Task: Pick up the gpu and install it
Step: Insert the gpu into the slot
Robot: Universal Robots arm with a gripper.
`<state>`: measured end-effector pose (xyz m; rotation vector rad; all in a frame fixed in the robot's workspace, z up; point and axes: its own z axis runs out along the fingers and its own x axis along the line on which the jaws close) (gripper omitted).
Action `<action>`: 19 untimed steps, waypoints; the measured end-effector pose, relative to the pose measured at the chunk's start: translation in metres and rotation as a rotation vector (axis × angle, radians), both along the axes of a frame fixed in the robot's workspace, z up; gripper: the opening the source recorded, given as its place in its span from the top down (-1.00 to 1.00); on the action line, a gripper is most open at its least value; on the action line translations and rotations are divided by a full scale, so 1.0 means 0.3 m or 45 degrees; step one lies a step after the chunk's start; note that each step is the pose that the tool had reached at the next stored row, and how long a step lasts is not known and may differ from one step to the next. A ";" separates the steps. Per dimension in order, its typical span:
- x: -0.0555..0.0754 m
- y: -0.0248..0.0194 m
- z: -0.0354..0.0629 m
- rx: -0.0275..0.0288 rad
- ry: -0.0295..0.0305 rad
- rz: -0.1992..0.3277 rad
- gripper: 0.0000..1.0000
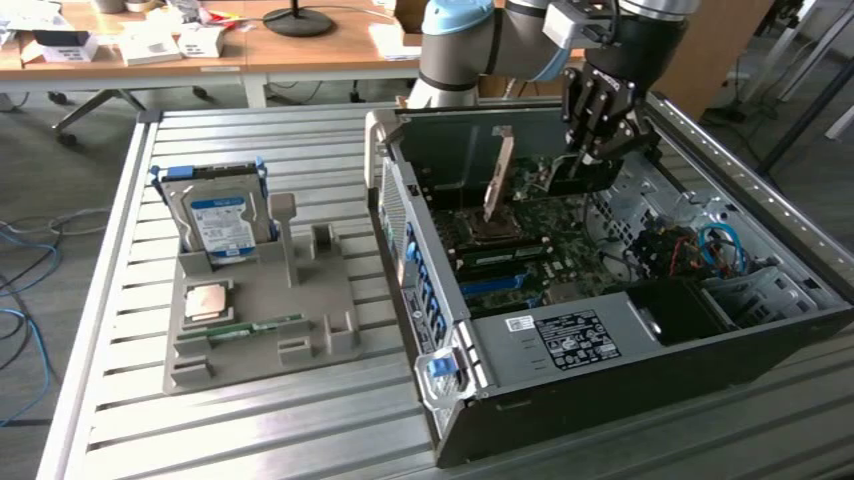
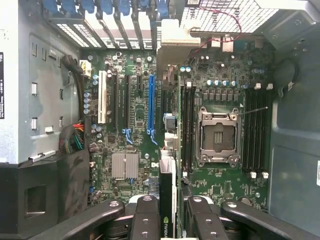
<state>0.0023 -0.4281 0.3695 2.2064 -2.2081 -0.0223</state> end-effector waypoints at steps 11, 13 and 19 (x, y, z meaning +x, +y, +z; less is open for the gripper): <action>-0.003 0.000 -0.029 -0.0005 0.0001 0.000 0.47; -0.003 0.000 -0.031 -0.0010 0.0002 0.000 0.47; -0.003 0.000 -0.031 -0.0004 0.0000 0.000 0.47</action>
